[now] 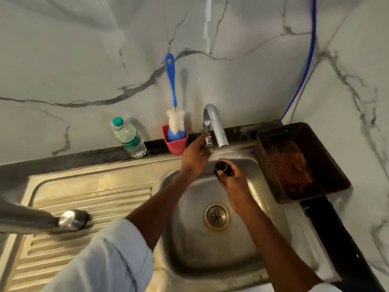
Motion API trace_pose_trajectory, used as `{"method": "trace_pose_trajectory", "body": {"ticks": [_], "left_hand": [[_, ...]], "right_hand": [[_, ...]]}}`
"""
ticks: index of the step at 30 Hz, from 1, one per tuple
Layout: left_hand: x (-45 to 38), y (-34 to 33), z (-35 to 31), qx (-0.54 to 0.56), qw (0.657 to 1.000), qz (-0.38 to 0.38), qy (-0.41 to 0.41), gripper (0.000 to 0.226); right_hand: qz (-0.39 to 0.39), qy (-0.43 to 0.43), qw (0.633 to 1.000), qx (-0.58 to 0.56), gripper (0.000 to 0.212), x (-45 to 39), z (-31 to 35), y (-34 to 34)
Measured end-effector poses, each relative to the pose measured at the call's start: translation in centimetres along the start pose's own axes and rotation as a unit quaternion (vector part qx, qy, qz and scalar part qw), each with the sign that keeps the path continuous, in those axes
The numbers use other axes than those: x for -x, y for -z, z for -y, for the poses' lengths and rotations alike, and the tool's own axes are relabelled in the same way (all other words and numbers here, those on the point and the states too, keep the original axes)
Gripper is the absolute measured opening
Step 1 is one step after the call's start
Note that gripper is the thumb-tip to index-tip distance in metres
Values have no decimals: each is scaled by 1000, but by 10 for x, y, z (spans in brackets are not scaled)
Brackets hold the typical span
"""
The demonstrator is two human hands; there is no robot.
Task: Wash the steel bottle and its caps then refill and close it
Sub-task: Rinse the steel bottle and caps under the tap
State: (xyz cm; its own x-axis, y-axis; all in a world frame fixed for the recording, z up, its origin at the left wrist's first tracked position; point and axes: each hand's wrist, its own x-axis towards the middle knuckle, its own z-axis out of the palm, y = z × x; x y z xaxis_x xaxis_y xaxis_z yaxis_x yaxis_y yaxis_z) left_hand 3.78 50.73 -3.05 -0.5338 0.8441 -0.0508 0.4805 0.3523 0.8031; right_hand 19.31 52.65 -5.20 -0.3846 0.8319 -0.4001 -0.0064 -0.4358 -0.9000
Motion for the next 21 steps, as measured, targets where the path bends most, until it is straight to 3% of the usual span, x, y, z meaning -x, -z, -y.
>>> {"method": "trace_pose_trajectory", "body": {"ticks": [4, 6, 9, 14, 18, 21], "left_hand": [[-20, -9, -5, -1, 996, -81, 35, 26], [-22, -14, 3, 48, 992, -106, 40, 20], [-22, -21, 16, 145, 982, -109, 51, 22], [-16, -27, 19, 201, 971, -120, 59, 22], [-17, -29, 21, 199, 971, -109, 72, 24], [-8, -21, 20, 122, 987, -99, 42, 32]], "right_hand": [[14, 23, 1000, 12, 44, -19, -5, -2], [23, 21, 999, 9, 46, -23, -9, -1], [23, 3, 1000, -3, 49, -25, -16, -2], [17, -25, 999, -46, 44, -24, -28, -5], [17, -54, 995, -86, 44, -22, -30, -7], [20, -99, 991, -92, 32, -19, -34, -3]]}}
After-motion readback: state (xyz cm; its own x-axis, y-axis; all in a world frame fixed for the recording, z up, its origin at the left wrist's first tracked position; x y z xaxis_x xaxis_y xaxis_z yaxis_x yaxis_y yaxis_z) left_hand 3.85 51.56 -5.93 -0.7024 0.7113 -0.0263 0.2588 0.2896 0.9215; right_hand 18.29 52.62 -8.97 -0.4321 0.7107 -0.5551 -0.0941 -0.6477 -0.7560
